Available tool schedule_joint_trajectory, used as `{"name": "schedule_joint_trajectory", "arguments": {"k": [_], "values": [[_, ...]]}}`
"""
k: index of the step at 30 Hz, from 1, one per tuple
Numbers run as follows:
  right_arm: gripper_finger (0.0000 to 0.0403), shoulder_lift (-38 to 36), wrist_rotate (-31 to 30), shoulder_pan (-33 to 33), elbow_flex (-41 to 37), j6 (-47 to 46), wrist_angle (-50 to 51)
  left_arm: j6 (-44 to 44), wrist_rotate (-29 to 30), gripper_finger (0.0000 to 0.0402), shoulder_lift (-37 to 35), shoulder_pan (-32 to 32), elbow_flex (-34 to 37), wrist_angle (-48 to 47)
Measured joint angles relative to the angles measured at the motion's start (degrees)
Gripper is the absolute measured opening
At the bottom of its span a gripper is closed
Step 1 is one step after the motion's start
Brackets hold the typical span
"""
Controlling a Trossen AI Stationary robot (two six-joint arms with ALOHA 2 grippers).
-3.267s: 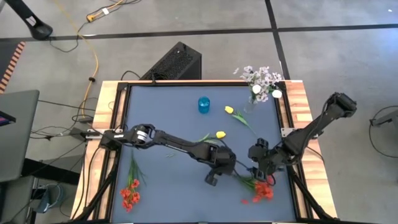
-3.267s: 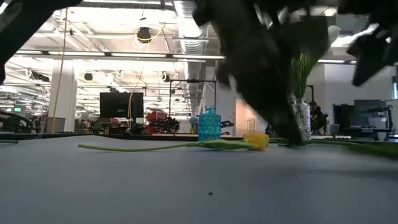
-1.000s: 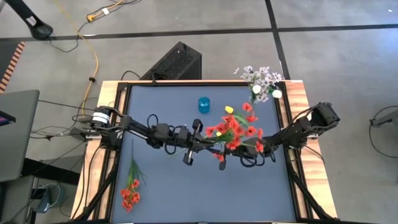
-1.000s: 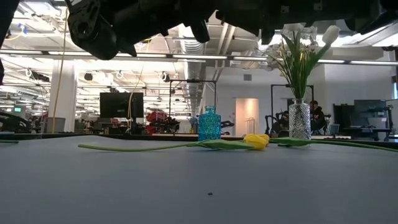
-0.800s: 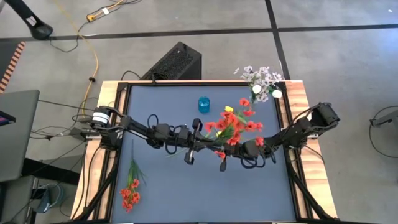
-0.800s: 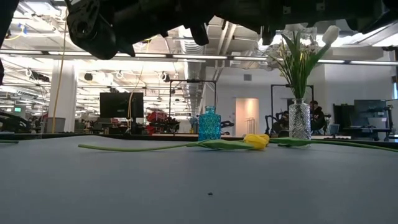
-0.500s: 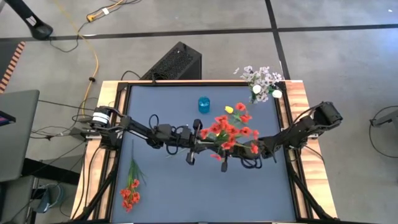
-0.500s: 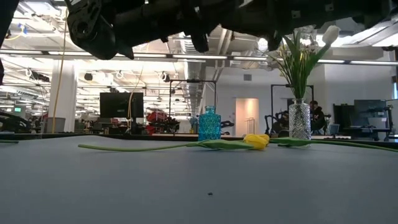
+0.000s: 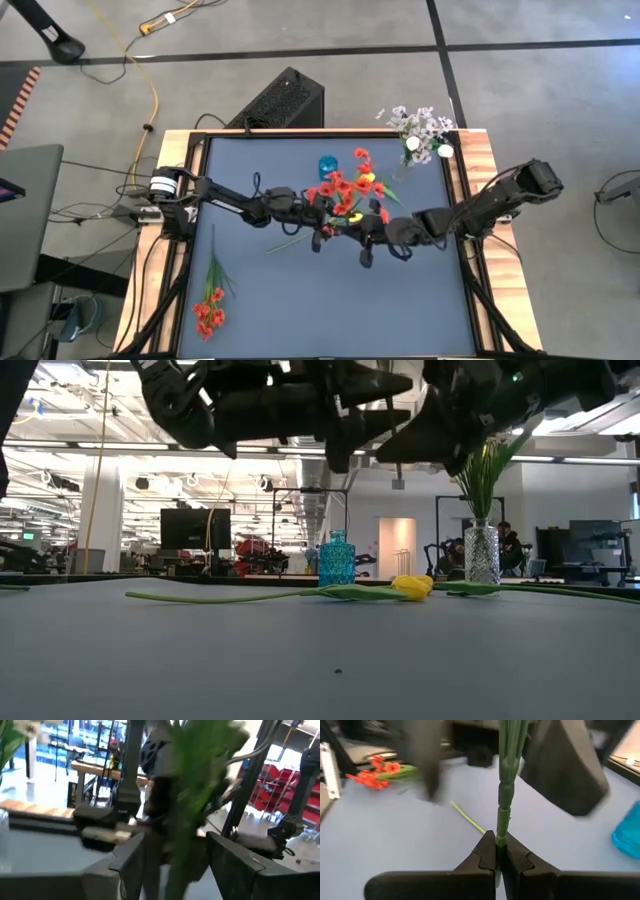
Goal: Sort flowers into vase by color
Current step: Put the right orange flowers into the blue vase
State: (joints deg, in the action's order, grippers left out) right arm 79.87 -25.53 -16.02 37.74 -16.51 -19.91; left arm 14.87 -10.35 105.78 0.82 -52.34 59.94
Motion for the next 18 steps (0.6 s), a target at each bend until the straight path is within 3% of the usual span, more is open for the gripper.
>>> {"name": "schedule_joint_trajectory", "arguments": {"k": [10, 18], "values": [[0.0032, -0.01, -0.15, 0.07, 0.0, -0.02, 1.3, -1.13, -1.88, 0.019, 0.0, 0.72, -0.39, -0.15], [0.0032, -0.01, -0.32, 0.05, 0.01, -0.07, 1.49, -1.73, -1.99, 0.0154, 0.0, 0.68, 0.21, -1.16]]}}
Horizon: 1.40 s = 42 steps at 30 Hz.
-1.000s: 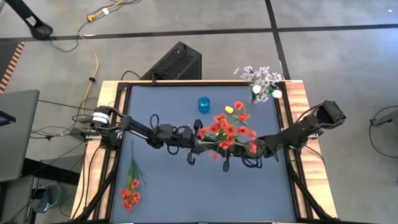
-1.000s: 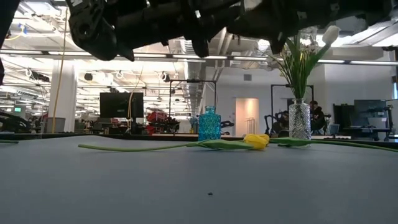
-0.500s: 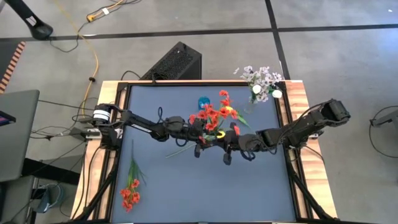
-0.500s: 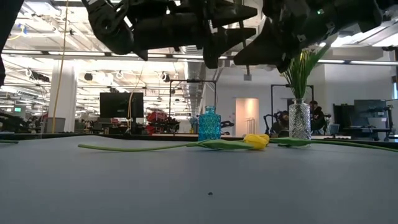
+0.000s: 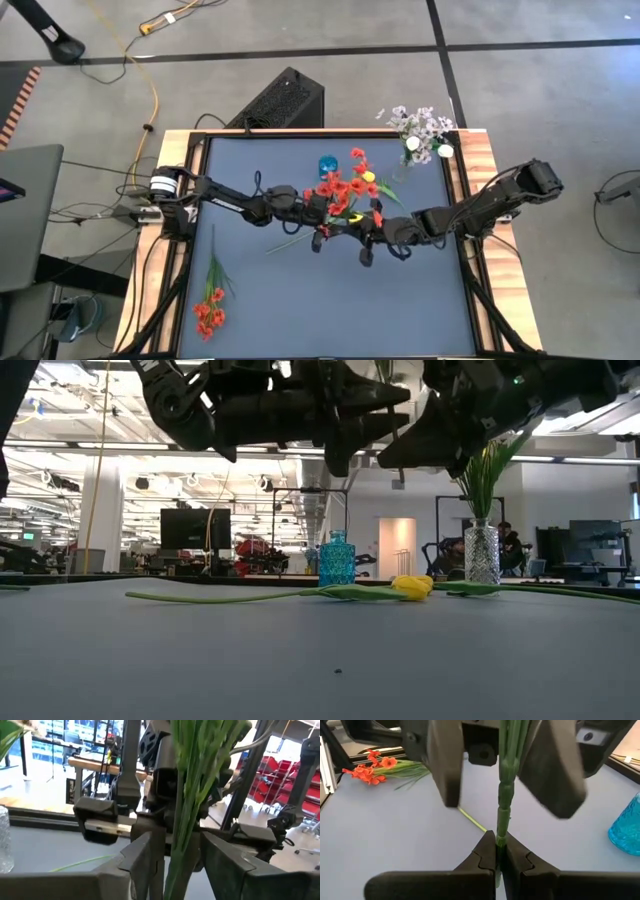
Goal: Sort flowers into vase by color
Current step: Put the right orange flowers into the blue vase
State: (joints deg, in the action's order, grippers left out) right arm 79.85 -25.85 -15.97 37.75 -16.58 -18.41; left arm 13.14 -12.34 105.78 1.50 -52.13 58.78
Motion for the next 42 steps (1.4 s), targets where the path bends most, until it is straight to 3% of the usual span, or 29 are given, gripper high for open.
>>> {"name": "schedule_joint_trajectory", "arguments": {"k": [6, 11, 20, 26, 33, 42], "values": [[0.0033, 0.0, -0.2, 0.0, -0.01, 0.04, -0.68, -0.04, 0.67, 0.0104, 0.0, 0.0, 0.61, 1.33], [0.0087, 0.0, 0.09, 0.0, -0.01, 0.09, -1.46, -1.7, 0.67, 0.0013, 0.0, 0.02, 0.27, 1.31], [0.0215, -1.22, -1.94, 0.0, -0.01, -0.05, -0.35, -1.94, 0.61, 0.0004, -0.08, 0.26, 0.27, 0.17], [0.0288, -4.36, -1.91, 0.0, -0.01, -0.05, 8.34, -3.28, 1.07, 0.0002, -2.34, 2.24, 0.27, -5.53], [0.0305, -5.53, -3.02, 0.0, -0.07, -5.84, 19.17, -8.91, 8.78, 0.0002, -6.08, 7.86, 0.27, -11.95], [0.0306, -2.56, -4.13, -0.23, -2.71, -10.32, 19.47, -9.99, 15.79, 0.0001, -6.4, 19.89, 0.27, -12.14]]}}
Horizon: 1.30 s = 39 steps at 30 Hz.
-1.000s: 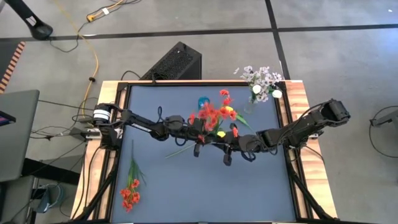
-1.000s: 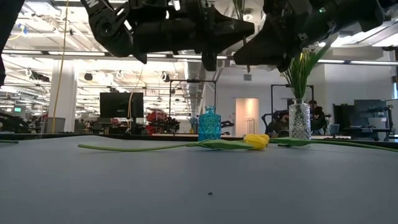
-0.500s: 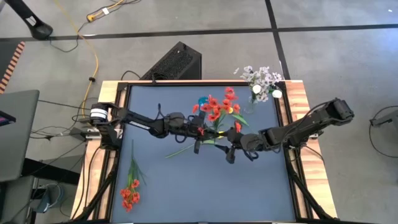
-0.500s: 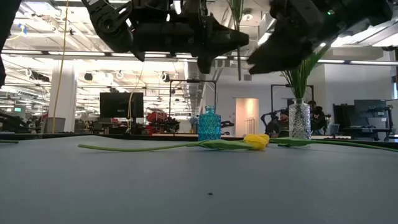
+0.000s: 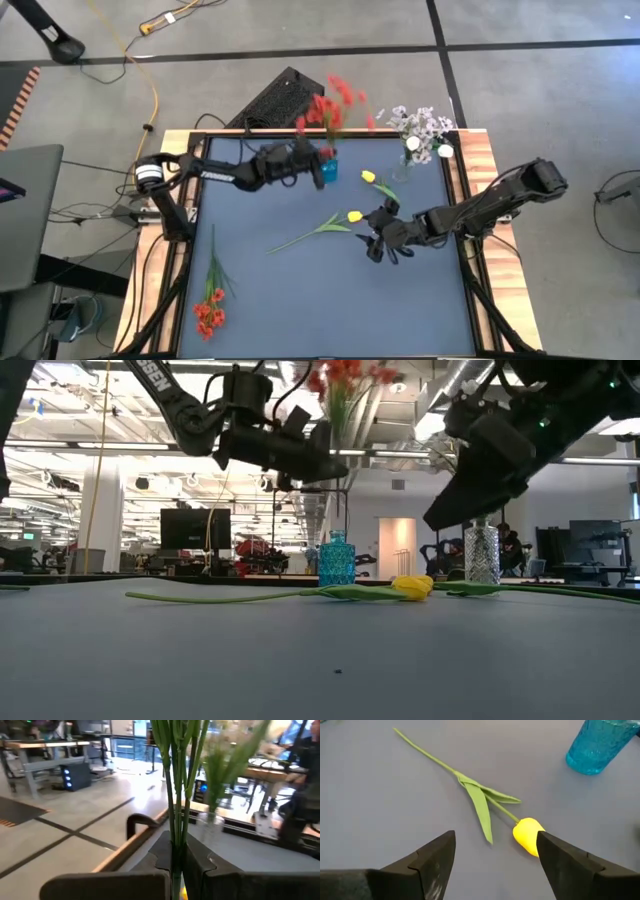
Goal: Sort flowers into vase by color
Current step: Put the right orange flowers into the blue vase
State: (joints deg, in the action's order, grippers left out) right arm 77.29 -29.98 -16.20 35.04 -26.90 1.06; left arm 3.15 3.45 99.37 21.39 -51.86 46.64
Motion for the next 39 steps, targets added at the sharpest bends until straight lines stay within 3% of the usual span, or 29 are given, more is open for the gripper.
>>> {"name": "schedule_joint_trajectory", "arguments": {"k": [6, 15, 39], "values": [[0.0306, 0.51, -0.13, -0.1, 0.01, 0.36, -0.72, 1.84, -0.18, 0.0001, 0.0, 3.42, 0.0, 0.81], [0.0306, 0.51, -0.28, 0.21, 0.03, 1.86, -1.67, 0.95, -1.16, 0.0, 0.17, 2.91, 0.48, 0.82], [0.0306, 0.51, -0.22, -2.99, 0.1, 1.36, -4.6, 1.06, -1.53, 0.0, 11.37, 2.62, 0.11, 8.69]]}}
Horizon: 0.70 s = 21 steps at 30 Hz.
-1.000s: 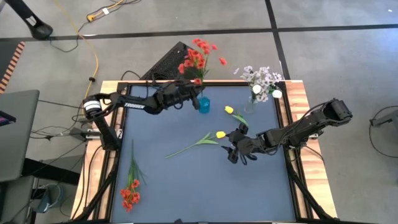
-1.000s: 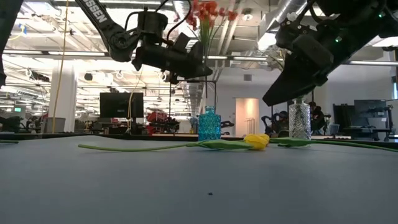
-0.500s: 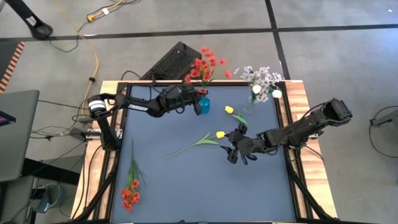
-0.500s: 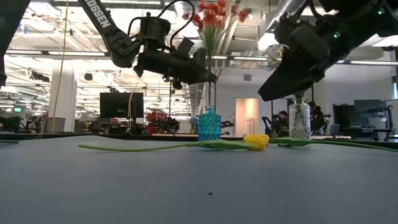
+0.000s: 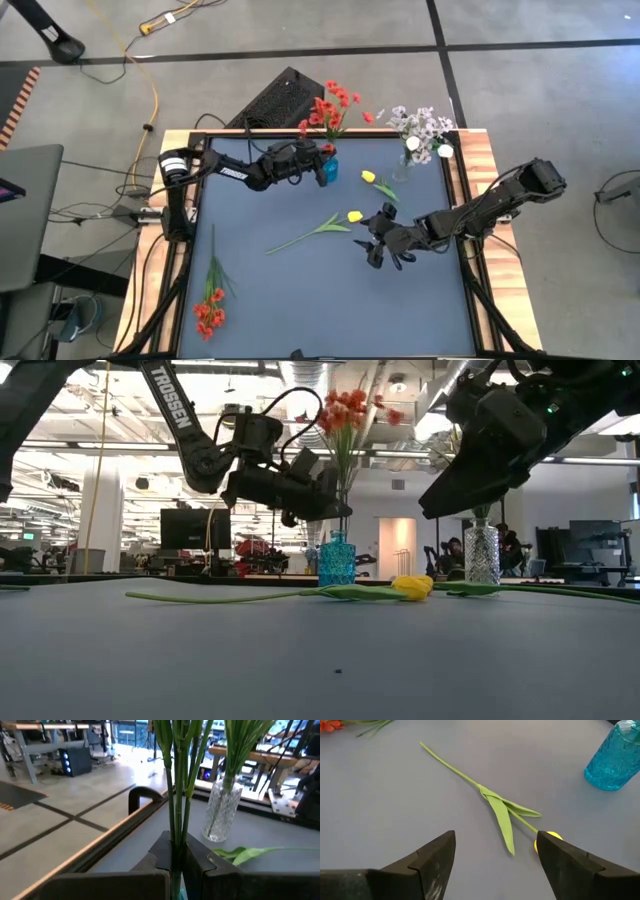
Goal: Sort flowers into vase by color
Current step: Put the right orange flowers into the blue vase, then put the orange flowers into the blue vase
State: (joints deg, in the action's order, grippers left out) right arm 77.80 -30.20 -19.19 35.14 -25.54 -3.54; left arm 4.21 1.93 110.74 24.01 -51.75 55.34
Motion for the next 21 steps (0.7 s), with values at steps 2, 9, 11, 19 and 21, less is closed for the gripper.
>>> {"name": "schedule_joint_trajectory", "arguments": {"k": [2, 9, 11, 19, 21], "values": [[0.0306, 0.0, 0.01, 0.01, 0.0, 0.0, 0.01, -0.02, 0.19, 0.0001, 0.02, 0.0, 0.02, -0.89], [0.0306, 0.0, 0.04, 0.23, 0.0, 0.02, 0.03, 0.11, 1.43, 0.0044, 0.02, 0.0, 0.02, -1.82], [0.0306, 0.0, 0.07, 0.23, 0.0, 0.02, 0.04, 0.06, 1.99, 0.0061, 0.02, 0.0, 0.02, -2.06], [0.0306, 0.0, 0.13, 0.01, 0.0, 0.02, 0.06, 0.07, 1.8, 0.0115, 0.02, 0.0, 0.02, -3.51], [0.0306, 0.0, 0.13, 0.01, 0.0, 0.04, 0.08, 0.07, 1.8, 0.0125, -0.1, 0.0, 0.02, -4.74]]}}
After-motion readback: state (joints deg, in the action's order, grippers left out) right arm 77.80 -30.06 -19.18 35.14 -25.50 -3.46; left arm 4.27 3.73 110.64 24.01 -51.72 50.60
